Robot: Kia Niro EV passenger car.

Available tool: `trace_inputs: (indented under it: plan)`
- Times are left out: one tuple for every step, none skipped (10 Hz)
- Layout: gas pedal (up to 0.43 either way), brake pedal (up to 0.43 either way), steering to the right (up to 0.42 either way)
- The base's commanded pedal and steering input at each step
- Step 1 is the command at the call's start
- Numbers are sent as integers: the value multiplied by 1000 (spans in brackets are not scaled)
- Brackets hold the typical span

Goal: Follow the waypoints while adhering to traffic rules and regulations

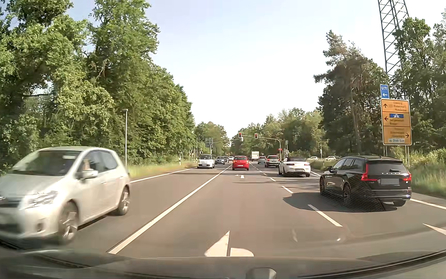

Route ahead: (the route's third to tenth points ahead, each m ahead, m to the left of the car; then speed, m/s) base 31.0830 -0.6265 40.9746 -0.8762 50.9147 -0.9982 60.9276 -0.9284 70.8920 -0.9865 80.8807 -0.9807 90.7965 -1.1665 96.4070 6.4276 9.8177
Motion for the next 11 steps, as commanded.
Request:
trace_inputs:
  plan:
    - [0, 213, 2]
    - [0, 220, 2]
    - [0, 220, 2]
    - [0, 220, 2]
    - [0, 220, 2]
    - [0, 220, 2]
    - [0, 226, 2]
    - [0, 232, 2]
    - [0, 232, 2]
    - [0, 232, 2]
    - [0, 232, 2]
